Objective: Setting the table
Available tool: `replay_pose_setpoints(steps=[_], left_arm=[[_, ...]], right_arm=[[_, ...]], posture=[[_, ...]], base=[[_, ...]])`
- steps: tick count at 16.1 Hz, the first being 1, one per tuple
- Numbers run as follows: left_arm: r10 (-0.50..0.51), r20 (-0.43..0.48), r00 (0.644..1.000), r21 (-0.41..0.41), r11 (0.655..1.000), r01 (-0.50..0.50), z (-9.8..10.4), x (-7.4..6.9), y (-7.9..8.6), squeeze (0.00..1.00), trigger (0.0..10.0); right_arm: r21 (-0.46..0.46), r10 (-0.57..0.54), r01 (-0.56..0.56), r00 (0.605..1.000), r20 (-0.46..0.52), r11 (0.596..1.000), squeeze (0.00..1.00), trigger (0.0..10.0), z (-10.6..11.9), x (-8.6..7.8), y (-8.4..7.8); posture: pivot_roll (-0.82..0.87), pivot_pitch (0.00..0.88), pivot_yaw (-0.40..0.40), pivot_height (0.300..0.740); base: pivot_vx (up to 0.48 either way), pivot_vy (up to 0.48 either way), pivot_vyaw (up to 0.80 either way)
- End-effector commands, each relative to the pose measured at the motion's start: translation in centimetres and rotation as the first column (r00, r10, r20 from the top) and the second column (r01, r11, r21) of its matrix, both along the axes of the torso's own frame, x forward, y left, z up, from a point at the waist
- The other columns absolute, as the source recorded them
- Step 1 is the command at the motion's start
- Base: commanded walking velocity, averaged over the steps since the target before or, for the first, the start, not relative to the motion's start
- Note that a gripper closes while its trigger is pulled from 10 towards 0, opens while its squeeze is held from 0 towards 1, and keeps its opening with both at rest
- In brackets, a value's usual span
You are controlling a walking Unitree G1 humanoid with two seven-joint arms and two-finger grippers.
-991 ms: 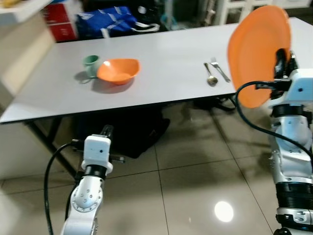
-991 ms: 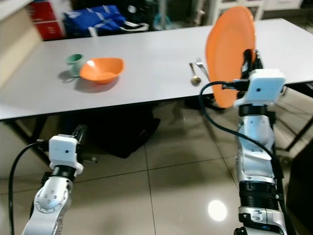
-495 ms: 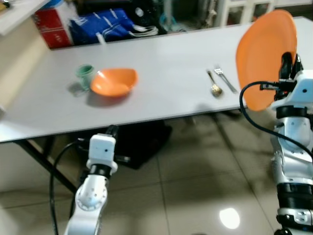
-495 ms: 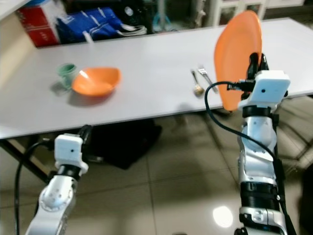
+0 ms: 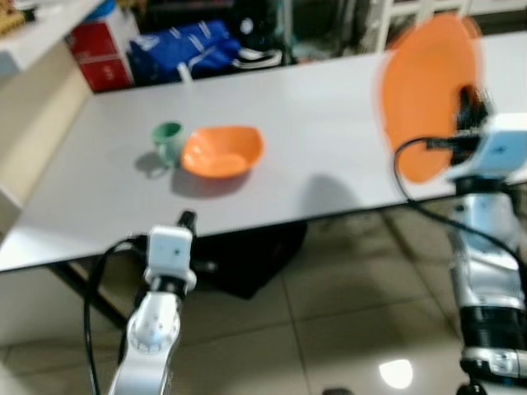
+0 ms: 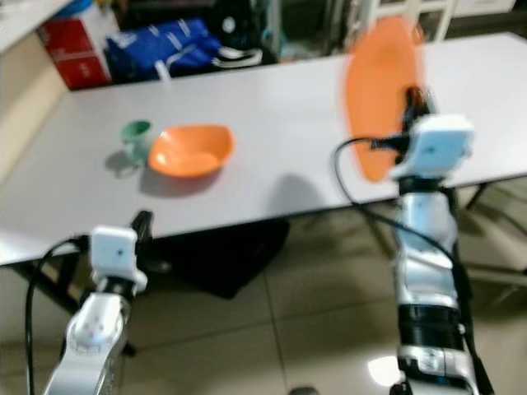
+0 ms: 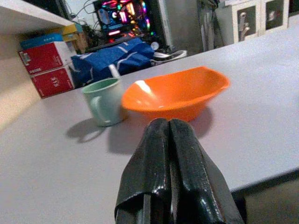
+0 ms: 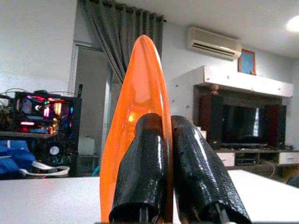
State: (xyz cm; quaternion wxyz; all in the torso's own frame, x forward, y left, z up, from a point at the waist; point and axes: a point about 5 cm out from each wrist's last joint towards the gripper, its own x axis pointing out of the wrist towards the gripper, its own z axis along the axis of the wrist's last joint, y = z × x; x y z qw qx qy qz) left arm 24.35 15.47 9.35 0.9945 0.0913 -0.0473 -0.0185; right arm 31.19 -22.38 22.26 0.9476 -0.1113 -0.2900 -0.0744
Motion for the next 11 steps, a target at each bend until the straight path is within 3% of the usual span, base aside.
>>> replay_pose_setpoints(steps=[1,3,11], left_arm=[[0.039,-0.021,0.999,0.048,0.998,-0.038,-0.1,0.3,0.9,0.00,10.0],[0.021,-0.037,0.999,0.095,0.995,-0.017,-0.3,0.6,0.5,0.00,10.0],[0.042,-0.025,0.999,0.069,0.997,-0.040,0.4,1.3,0.5,0.00,10.0]], right_arm=[[-0.010,0.065,-0.064,0.995,0.076,0.998,0.00,0.0,1.7,0.1,1.7],[-0.012,0.078,-0.077,0.994,0.074,0.997,0.00,0.0,1.7,0.1,2.1],[-0.012,0.103,-0.102,0.993,0.058,0.995,0.00,0.0,1.4,0.4,2.6]], posture=[[-0.16,0.000,0.075,0.740],[-0.16,0.000,0.076,0.740],[-0.15,0.000,0.085,0.740]], base=[[0.472,0.000,0.00],[0.439,-0.120,0.00],[0.000,0.000,0.00]])
